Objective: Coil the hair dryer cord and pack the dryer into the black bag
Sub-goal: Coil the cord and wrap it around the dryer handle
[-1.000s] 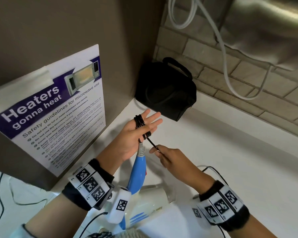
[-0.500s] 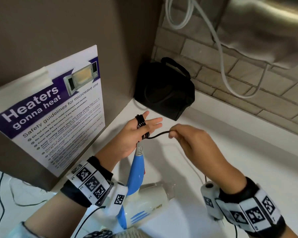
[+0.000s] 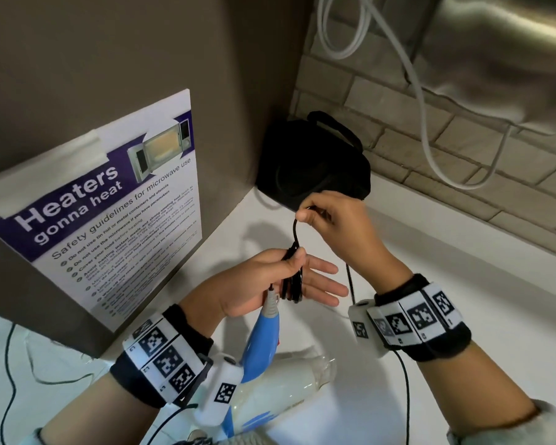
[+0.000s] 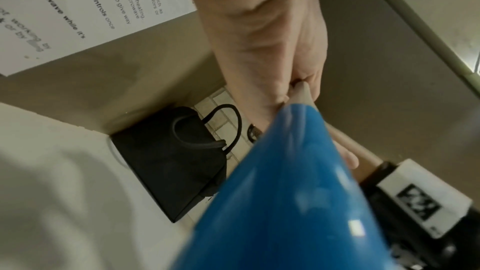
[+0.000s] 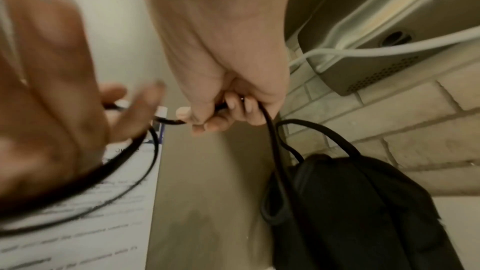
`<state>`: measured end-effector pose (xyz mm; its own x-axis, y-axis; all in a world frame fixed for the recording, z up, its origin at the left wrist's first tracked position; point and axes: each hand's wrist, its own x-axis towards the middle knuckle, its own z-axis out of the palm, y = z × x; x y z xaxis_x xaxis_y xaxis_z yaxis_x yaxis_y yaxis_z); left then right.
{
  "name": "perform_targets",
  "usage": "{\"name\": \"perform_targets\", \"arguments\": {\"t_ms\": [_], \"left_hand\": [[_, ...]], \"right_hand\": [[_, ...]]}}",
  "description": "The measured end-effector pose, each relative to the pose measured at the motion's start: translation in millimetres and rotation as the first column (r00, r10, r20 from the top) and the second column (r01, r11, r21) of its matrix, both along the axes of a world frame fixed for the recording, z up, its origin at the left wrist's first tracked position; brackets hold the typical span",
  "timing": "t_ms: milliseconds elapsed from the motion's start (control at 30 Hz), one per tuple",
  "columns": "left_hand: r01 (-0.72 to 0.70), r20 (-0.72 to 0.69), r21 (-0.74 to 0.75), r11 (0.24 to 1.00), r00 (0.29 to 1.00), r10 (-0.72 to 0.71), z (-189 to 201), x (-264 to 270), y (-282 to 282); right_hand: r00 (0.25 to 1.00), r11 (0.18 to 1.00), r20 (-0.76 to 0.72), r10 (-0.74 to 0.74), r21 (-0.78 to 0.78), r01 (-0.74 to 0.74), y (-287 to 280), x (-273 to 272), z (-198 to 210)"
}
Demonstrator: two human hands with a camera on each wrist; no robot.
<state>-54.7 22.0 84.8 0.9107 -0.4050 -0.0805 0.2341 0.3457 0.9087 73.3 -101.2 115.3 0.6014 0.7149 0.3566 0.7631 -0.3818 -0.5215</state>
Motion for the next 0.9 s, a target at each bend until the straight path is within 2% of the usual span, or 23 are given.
{"name": "perform_targets", "arguments": {"t_ms": [100, 167, 233, 300, 333, 400, 500, 733, 900], "left_hand": [[-0.022, 0.027, -0.06, 0.998, 0.999, 0.023, 3, -1, 0], [-0.068, 0.038, -0.12, 0.99, 0.997, 0.073, 2, 0, 1], [-0.131, 0.041, -0.155, 0.979, 0.99, 0.139, 1, 2, 2], [-0.188, 0.041, -0.189, 0.964, 0.979, 0.199, -2, 4, 3], [-0.216, 0.036, -0.211, 0.953, 0.973, 0.229, -4, 5, 3], [-0.266, 0.016, -0.243, 0.933, 0.961, 0.278, -8, 8, 3], [-0.322, -0.017, -0.262, 0.91, 0.944, 0.329, -12, 11, 4], [-0.412, -0.058, -0.321, 0.853, 0.907, 0.416, -20, 20, 7], [-0.529, -0.092, -0.285, 0.799, 0.845, 0.527, -24, 24, 11]], "right_hand": [[0.995, 0.998, -0.095, -0.003, -0.069, -0.003, -3, 3, -19], [0.987, 0.978, -0.151, -0.047, -0.21, 0.014, -7, 6, -42], [0.967, 0.917, -0.222, -0.122, -0.399, 0.025, -11, 5, -60], [0.931, 0.871, -0.299, -0.212, -0.49, 0.041, -15, -5, -68], [0.937, 0.869, -0.274, -0.218, -0.491, 0.059, -18, -13, -68], [0.974, 0.885, -0.178, -0.137, -0.463, 0.04, -22, -29, -67], [0.99, 0.891, -0.128, -0.059, -0.454, -0.006, -28, -49, -62], [0.999, 0.859, -0.048, -0.023, -0.512, -0.005, -42, -69, -51], [1.0, 0.861, 0.018, 0.004, -0.509, 0.005, -52, -77, -43]]}}
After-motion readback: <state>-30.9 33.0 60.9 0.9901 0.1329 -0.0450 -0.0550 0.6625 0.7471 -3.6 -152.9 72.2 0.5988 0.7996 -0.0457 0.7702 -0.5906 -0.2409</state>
